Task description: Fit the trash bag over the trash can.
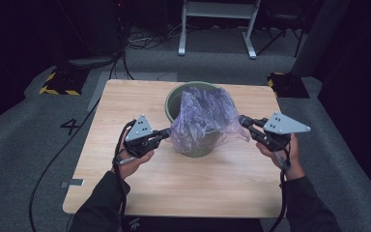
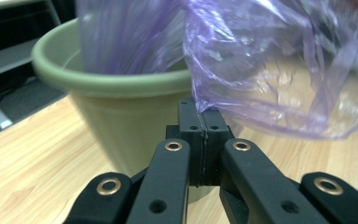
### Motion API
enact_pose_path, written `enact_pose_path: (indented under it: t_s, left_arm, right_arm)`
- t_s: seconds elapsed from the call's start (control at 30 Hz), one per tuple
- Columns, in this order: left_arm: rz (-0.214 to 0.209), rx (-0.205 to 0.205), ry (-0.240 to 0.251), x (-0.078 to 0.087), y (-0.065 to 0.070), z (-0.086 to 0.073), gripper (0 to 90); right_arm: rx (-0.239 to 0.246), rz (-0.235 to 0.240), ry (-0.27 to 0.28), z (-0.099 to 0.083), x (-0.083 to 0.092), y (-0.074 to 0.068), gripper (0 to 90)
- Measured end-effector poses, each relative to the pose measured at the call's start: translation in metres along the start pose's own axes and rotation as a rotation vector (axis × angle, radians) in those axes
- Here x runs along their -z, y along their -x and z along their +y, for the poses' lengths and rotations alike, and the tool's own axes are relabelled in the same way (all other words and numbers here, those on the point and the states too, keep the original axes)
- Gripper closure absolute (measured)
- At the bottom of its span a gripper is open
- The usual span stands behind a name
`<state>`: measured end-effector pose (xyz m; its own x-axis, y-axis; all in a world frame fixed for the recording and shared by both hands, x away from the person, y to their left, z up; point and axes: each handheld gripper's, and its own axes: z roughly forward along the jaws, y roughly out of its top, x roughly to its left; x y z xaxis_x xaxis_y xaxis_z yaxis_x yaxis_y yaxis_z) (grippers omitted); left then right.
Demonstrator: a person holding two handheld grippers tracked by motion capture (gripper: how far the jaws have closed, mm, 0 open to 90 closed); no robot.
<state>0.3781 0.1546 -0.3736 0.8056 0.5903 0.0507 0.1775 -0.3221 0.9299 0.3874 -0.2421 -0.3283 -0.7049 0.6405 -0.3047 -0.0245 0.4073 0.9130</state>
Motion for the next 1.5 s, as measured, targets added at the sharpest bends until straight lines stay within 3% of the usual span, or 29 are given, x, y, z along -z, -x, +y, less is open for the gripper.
enact_pose_path:
  t_s: [0.1, 0.3, 0.33, 0.4, 0.43, 0.47, 0.53, 0.6, 0.73, 0.8, 0.87, 0.93, 1.0, 1.13, 1.2, 1.27, 1.3, 1.4, 1.5]
  left_arm:
    - [0.015, 0.019, -0.012, 0.001, -0.009, -0.003, 89.7]
    - [0.029, 0.044, -0.018, 0.001, -0.020, -0.009, 88.8]
    - [0.021, 0.051, -0.018, 0.002, -0.020, -0.010, 85.1]
    - [0.013, 0.042, -0.018, 0.004, -0.019, -0.010, 65.4]
    - [-0.023, 0.021, -0.027, 0.005, -0.016, -0.010, 61.2]
    - [-0.028, -0.017, -0.036, 0.007, -0.012, -0.009, 53.3]
    - [-0.001, -0.052, -0.041, 0.012, -0.005, -0.008, 42.6]
    - [-0.015, -0.065, -0.032, 0.016, 0.000, -0.007, 30.1]
    - [-0.007, -0.110, -0.027, 0.021, 0.015, -0.007, 16.2]
    - [-0.027, -0.115, -0.012, 0.021, 0.025, -0.002, 16.2]
    - [-0.034, -0.171, -0.008, 0.021, 0.041, 0.009, 16.1]
    - [-0.072, -0.200, 0.018, 0.019, 0.054, 0.020, 16.1]
    - [-0.064, -0.230, 0.010, 0.014, 0.064, 0.029, 16.7]
    - [-0.071, -0.258, -0.010, 0.007, 0.073, 0.034, 16.6]
    - [-0.079, -0.253, -0.005, 0.007, 0.073, 0.032, 19.5]
    - [-0.026, -0.295, -0.011, 0.008, 0.073, 0.030, 35.6]
    - [-0.020, -0.294, -0.017, 0.009, 0.071, 0.029, 44.7]
    - [-0.013, -0.278, 0.003, 0.010, 0.064, 0.027, 67.2]
    - [-0.017, -0.223, 0.065, 0.014, 0.051, 0.026, 81.7]
  right_arm:
    - [-0.042, -0.021, -0.013, 0.003, -0.008, 0.014, 87.7]
    - [-0.067, -0.065, -0.056, 0.010, -0.029, 0.030, 88.4]
    - [-0.077, -0.059, -0.052, 0.011, -0.031, 0.032, 88.6]
    - [-0.067, -0.067, -0.065, 0.014, -0.036, 0.033, 88.9]
    - [-0.066, -0.067, -0.071, 0.015, -0.038, 0.033, 89.1]
    - [-0.062, -0.067, -0.076, 0.016, -0.040, 0.033, 89.2]
    - [-0.059, -0.070, -0.087, 0.016, -0.043, 0.032, 89.6]
    - [-0.061, -0.068, -0.090, 0.016, -0.045, 0.032, 89.7]
    - [-0.069, -0.073, -0.099, 0.016, -0.046, 0.032, 89.8]
    - [-0.070, -0.081, -0.104, 0.015, -0.045, 0.032, 89.8]
    - [-0.070, -0.085, -0.110, 0.016, -0.045, 0.033, 89.8]
    - [-0.070, -0.087, -0.114, 0.016, -0.046, 0.033, 89.9]
    - [-0.069, -0.088, -0.120, 0.016, -0.046, 0.033, 90.0]
    - [-0.065, -0.087, -0.123, 0.018, -0.047, 0.031, 90.0]
    - [-0.059, -0.090, -0.130, 0.018, -0.047, 0.030, 90.0]
    - [-0.060, -0.096, -0.129, 0.019, -0.046, 0.031, 89.9]
    - [-0.061, -0.097, -0.129, 0.019, -0.045, 0.031, 90.0]
    - [-0.056, -0.100, -0.137, 0.019, -0.045, 0.030, 89.9]
    - [-0.053, -0.099, -0.144, 0.018, -0.045, 0.030, 89.9]
